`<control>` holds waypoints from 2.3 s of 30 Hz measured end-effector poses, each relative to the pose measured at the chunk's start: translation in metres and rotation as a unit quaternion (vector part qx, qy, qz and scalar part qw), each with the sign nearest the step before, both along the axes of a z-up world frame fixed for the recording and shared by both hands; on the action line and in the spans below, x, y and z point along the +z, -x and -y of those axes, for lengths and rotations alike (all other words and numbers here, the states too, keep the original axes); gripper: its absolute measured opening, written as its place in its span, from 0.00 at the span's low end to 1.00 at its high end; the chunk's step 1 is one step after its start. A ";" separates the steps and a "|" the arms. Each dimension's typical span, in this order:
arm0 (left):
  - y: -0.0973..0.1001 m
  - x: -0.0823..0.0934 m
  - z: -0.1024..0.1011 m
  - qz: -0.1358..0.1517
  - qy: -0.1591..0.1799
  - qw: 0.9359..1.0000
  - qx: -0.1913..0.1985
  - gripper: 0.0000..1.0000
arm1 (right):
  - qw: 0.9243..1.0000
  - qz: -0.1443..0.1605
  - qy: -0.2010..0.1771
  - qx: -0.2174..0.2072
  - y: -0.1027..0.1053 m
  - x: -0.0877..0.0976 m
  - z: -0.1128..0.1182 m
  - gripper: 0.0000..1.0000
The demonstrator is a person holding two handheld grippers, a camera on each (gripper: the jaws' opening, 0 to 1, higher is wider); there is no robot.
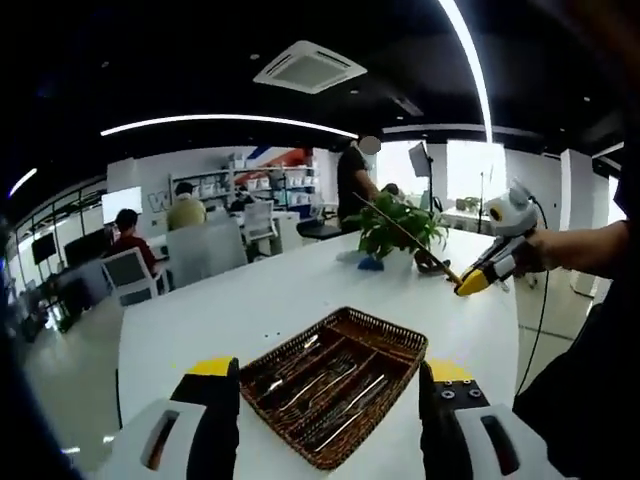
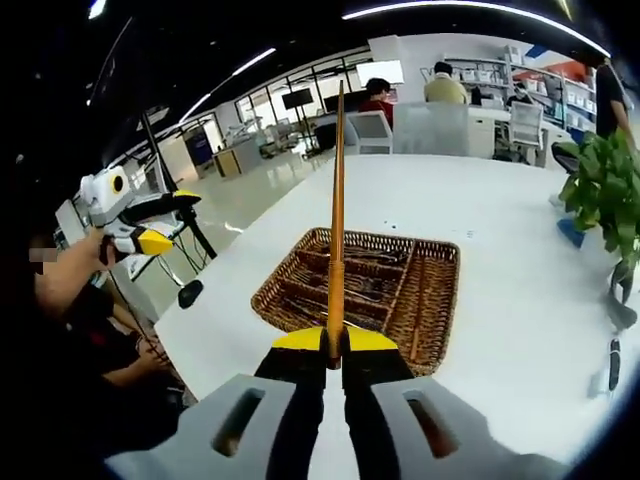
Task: Arrange the knives, forks, and spoons in their matching storage slots by inserting each utensil handle-first until every utensil is classified and aligned in the correct compartment
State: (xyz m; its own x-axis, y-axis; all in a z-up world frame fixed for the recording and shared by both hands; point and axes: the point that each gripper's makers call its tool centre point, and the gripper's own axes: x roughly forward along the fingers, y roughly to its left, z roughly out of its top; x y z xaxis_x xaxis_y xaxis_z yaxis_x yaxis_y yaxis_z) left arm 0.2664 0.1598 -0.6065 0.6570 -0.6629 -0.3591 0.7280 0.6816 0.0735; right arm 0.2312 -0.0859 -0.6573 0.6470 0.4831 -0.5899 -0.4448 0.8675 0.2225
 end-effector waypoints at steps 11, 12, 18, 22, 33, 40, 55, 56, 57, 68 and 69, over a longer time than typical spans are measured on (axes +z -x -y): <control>0.000 -0.002 -0.035 0.017 -0.026 0.999 0.039 1.00 | 0.997 -0.035 0.029 -0.057 0.001 -0.010 0.037 0.03; 0.000 0.000 -0.037 0.019 -0.019 0.999 0.042 1.00 | 0.997 -0.036 0.028 -0.058 0.001 -0.009 0.038 0.03; -0.001 0.003 -0.043 0.021 0.016 0.998 0.054 1.00 | 0.997 -0.038 0.023 -0.062 -0.001 -0.003 0.039 0.03; 0.000 0.003 -0.046 0.018 0.021 0.998 0.049 1.00 | 0.996 -0.044 0.032 -0.068 -0.003 -0.005 0.043 0.03; 0.008 -0.005 -0.038 0.001 0.023 0.999 0.022 1.00 | 0.995 -0.059 0.041 -0.075 -0.009 -0.007 0.049 0.03; 0.010 -0.020 -0.041 -0.025 -0.013 0.999 0.016 1.00 | 0.994 -0.063 0.047 -0.075 -0.013 -0.008 0.050 0.03; 0.013 -0.015 -0.053 -0.047 -0.013 0.999 0.015 1.00 | 0.993 -0.076 0.054 -0.078 -0.017 -0.015 0.050 0.03; 0.013 -0.015 -0.053 -0.046 -0.013 0.999 0.015 1.00 | 0.993 -0.076 0.054 -0.078 -0.017 -0.016 0.050 0.03; 0.013 -0.015 -0.054 -0.046 -0.013 0.999 0.016 1.00 | 0.992 -0.077 0.055 -0.079 -0.018 -0.016 0.051 0.03; 0.013 -0.020 -0.055 -0.048 -0.012 0.999 0.021 1.00 | 0.991 -0.094 0.064 -0.074 -0.037 -0.028 0.046 0.03; 0.013 -0.021 -0.055 -0.049 -0.013 0.998 0.021 1.00 | 0.991 -0.095 0.065 -0.073 -0.039 -0.029 0.045 0.03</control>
